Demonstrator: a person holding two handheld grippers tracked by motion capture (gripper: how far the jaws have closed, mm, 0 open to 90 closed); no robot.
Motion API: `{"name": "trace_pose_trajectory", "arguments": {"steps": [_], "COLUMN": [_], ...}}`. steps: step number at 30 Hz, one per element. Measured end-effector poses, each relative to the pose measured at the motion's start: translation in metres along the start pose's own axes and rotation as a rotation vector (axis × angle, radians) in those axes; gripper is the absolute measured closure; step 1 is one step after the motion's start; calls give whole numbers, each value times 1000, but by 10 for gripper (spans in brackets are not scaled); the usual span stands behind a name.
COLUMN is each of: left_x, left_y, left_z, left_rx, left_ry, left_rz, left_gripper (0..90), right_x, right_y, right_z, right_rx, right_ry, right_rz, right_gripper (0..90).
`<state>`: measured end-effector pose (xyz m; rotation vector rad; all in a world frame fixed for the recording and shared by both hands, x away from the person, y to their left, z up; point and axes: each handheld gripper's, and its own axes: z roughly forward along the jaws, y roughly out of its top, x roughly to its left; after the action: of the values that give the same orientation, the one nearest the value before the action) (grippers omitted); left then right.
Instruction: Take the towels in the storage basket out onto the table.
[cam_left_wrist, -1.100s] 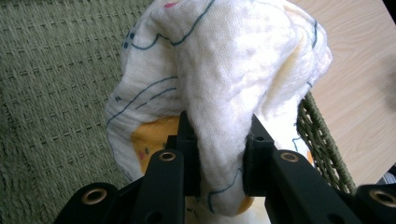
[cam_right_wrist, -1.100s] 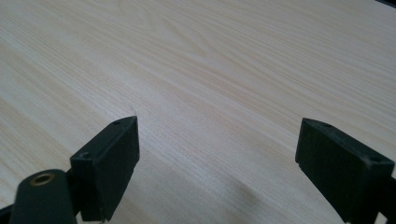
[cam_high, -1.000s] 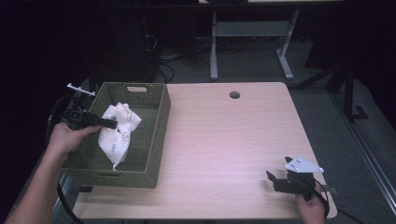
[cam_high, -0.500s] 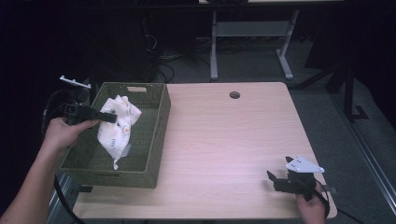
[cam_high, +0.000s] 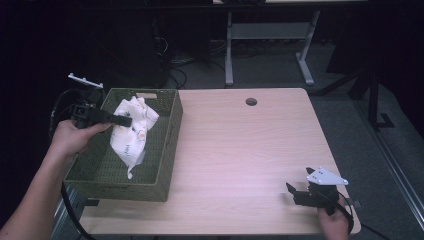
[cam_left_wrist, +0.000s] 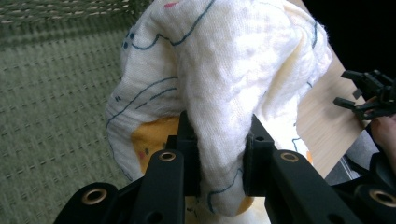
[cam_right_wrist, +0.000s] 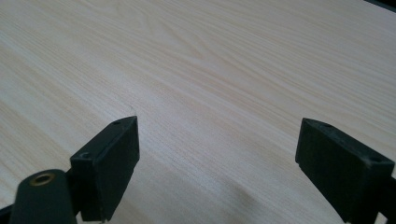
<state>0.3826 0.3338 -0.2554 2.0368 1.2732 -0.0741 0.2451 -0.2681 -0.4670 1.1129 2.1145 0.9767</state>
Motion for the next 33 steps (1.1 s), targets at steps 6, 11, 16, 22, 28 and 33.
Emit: {"name": "trace_pose_trajectory", "arguments": {"steps": [6, 11, 16, 22, 28, 33], "left_x": [-11, -22, -34, -50, -62, -72], "left_y": [6, 11, 17, 25, 32, 36], "left_z": [4, 11, 20, 33, 46, 54], "left_rx": [2, 13, 27, 46, 53, 62], "left_ry": [-15, -31, -43, -53, -68, -78], "left_rz": [15, 37, 66, 95, 112, 127], "left_gripper": [732, 732, 732, 732, 731, 731], "right_x": [0, -1, -1, -1, -1, -1], "right_y": [0, 0, 0, 1, 1, 1], "right_z": [-1, -1, -1, -2, -2, -3], "right_rx": [-5, -5, -6, -9, -14, -16], "right_ry": [1, 0, -1, -3, 1, 1], "right_rz": [1, -2, 0, 2, -2, -1], "right_gripper": [132, 132, 132, 132, 132, 132]}}
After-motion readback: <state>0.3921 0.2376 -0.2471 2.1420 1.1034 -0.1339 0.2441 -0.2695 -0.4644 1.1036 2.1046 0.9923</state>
